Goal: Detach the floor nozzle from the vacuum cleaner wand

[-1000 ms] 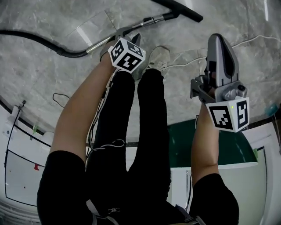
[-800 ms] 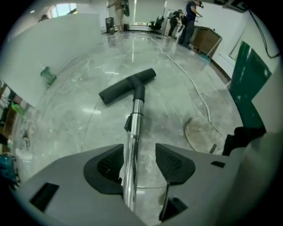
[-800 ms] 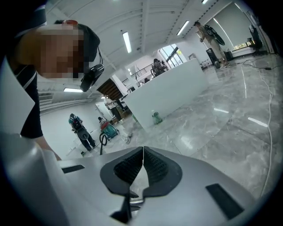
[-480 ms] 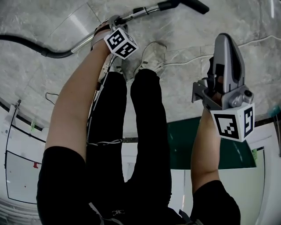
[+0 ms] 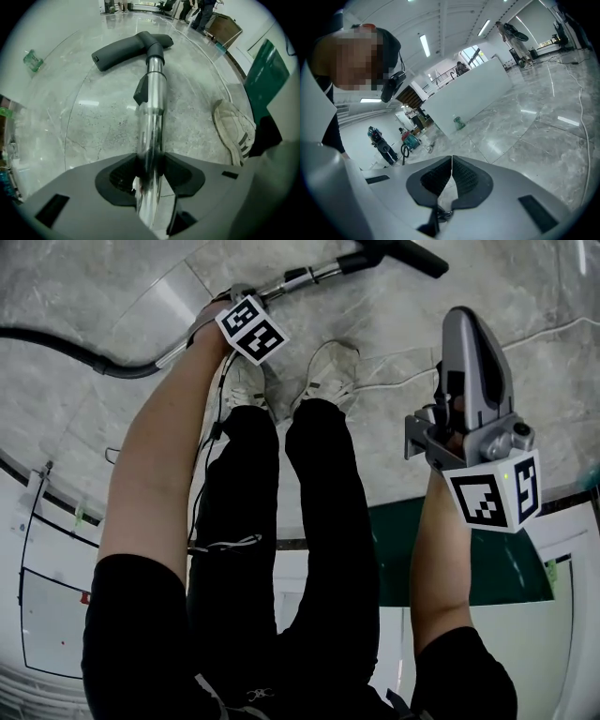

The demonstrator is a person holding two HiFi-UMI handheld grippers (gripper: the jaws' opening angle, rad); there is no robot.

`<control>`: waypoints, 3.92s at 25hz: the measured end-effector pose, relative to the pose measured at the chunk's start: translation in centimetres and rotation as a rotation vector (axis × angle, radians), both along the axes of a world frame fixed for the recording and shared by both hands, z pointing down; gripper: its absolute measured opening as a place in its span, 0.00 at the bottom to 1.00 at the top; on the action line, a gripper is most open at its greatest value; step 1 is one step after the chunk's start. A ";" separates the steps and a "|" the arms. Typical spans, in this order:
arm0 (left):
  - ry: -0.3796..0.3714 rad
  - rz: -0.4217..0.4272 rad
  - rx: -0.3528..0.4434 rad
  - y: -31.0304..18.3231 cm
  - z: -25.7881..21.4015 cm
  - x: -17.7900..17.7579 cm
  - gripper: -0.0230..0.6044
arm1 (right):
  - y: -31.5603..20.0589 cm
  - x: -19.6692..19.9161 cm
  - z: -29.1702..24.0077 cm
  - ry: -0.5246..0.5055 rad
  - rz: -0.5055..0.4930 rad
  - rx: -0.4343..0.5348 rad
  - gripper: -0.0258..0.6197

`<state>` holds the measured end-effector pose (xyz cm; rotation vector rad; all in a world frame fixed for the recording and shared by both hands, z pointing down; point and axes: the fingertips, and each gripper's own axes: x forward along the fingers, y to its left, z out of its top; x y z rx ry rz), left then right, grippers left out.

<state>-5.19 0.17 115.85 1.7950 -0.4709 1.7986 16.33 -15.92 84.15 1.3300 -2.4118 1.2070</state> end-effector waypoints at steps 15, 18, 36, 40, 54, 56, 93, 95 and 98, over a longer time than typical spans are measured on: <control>0.425 -0.065 0.255 -8.1 -24.3 6.3 0.32 | -0.4 -1.1 -4.2 -0.066 0.186 -0.119 0.59; 0.509 -0.052 0.284 -8.3 -29.0 7.6 0.32 | -2.5 -1.2 -7.7 -0.142 0.266 -0.067 0.59; 0.563 0.097 0.330 -6.2 -34.2 9.4 0.33 | -2.3 -5.4 -17.1 -0.276 0.192 -0.061 0.27; 0.582 0.120 0.373 -6.5 -34.1 10.4 0.11 | -2.4 -5.6 -16.9 -0.283 0.176 -0.062 0.27; 0.825 0.153 -0.156 1.9 -37.0 9.1 0.11 | 0.5 -8.6 -18.0 -0.422 0.034 0.047 0.24; 0.898 0.157 -0.305 3.6 -38.7 8.5 0.11 | 1.3 -9.6 -18.8 -0.506 -0.052 0.073 0.24; 0.164 -0.116 0.269 -2.4 -9.3 0.2 0.11 | 5.0 0.5 -6.1 -0.188 0.192 -0.225 0.23; 0.130 -0.106 0.277 -2.7 -7.8 0.2 0.11 | 5.8 1.4 -4.6 -0.202 0.208 -0.246 0.23; 0.043 -0.079 0.249 -1.3 -5.5 0.1 0.11 | 7.0 2.7 -2.5 -0.212 0.215 -0.284 0.23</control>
